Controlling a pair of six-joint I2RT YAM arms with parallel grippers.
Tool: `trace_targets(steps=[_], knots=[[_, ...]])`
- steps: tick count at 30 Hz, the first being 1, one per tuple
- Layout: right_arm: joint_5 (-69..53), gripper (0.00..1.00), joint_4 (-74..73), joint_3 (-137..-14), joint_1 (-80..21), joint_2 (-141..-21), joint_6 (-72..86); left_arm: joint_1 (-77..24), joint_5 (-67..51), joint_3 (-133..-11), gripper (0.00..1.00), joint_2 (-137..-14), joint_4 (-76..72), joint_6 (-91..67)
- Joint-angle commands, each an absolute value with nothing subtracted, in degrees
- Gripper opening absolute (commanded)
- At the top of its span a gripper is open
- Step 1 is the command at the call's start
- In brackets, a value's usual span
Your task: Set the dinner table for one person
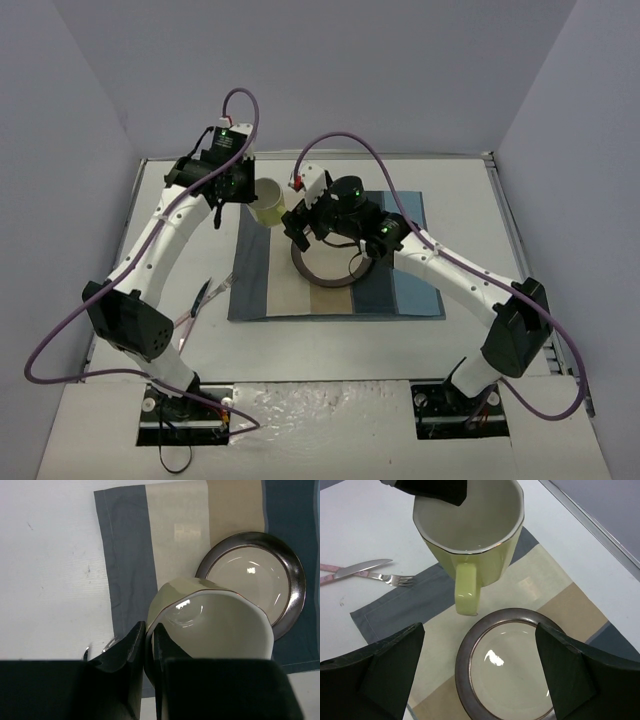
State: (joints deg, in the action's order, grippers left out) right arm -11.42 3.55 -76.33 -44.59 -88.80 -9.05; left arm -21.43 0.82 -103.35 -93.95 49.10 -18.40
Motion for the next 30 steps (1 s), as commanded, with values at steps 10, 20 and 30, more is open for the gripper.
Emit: trace_targets(steps=[10,20,30], knots=[[-8.8,0.69,7.6,-81.3,-47.5,-92.5,-10.4,-27.7,8.8,-107.3,0.0,-89.9,47.0,-21.3],[-5.6,0.33,7.7,-80.7,-47.6,-92.6,-10.6,-29.3,10.2,-107.0,0.0,-89.3,46.8,-21.2],[-2.5,0.0,8.0,-78.0,-47.6,-91.5,-11.3,-29.6,10.6,-104.6,0.25,-87.6,45.3,-20.9]])
